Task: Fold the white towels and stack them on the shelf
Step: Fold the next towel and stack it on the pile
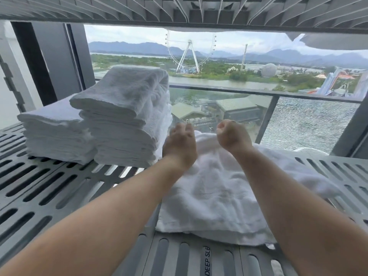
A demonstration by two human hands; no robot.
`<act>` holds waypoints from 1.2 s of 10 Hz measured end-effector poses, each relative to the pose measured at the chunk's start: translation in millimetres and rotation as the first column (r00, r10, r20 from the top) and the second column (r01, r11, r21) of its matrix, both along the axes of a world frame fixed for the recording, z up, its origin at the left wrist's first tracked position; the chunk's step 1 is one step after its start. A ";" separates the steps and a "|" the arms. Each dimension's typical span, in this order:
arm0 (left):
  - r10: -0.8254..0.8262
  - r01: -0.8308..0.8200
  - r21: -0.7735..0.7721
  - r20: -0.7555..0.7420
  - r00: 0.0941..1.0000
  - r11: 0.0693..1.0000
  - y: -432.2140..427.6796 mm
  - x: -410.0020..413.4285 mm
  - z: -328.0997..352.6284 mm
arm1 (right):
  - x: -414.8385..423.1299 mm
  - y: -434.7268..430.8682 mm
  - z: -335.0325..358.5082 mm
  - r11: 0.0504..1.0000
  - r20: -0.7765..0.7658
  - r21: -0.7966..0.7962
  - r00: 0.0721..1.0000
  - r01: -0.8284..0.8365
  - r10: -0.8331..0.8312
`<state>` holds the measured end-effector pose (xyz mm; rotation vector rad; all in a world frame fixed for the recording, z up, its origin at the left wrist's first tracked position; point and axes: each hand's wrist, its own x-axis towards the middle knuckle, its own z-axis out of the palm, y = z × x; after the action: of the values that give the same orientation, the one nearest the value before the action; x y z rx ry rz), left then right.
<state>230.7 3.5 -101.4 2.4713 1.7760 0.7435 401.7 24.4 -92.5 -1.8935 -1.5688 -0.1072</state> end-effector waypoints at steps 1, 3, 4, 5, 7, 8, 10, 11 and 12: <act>-0.201 0.201 0.024 -0.015 0.980 0.979 -14.1 15.3 -6.8 | 23.9 -19.2 3.5 0.989 0.045 -0.040 0.989 0.145 -0.143; -0.511 0.510 -0.023 -0.059 0.858 0.860 -56.5 69.6 -26.3 | 63.4 -78.4 -6.8 0.829 0.241 -0.275 0.870 0.487 -0.431; -0.577 0.565 -0.144 -0.059 0.815 0.813 -75.2 91.2 -35.6 | 78.7 -108.2 -17.7 0.773 0.207 -0.337 0.843 0.537 -0.496; -0.605 0.576 -0.206 -0.122 0.787 0.791 -83.9 98.7 -34.2 | 94.0 -129.2 -24.0 0.800 0.133 -0.316 0.858 0.511 -0.496; -0.649 0.530 -0.383 -0.343 0.679 0.757 -92.0 99.9 8.2 | 126.2 -151.3 -12.8 0.842 -0.002 -0.318 0.888 0.435 -0.460; -0.622 0.378 -0.514 -0.471 0.626 0.770 -97.8 111.4 35.8 | 149.0 -165.7 -12.7 0.844 -0.066 -0.374 0.896 0.386 -0.439; -0.447 0.431 -0.120 -0.211 0.869 0.894 -130.8 171.5 34.8 | 176.7 -182.3 -19.0 0.862 -0.250 -0.479 0.916 0.164 -0.313; -0.518 0.396 -0.375 -0.320 0.793 0.838 -148.6 202.2 30.2 | 185.2 -182.6 -24.3 0.874 -0.334 -0.486 0.918 0.026 -0.214; -0.469 0.259 -0.448 -0.460 0.754 0.856 -158.5 214.4 30.2 | 195.2 -180.6 -28.6 0.877 -0.585 -0.458 0.792 -0.144 -0.175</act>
<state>445.1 -155.0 -71.2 2.7903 1.2607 -0.3517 596.9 -156.1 -121.0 -2.0082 -1.1710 0.9008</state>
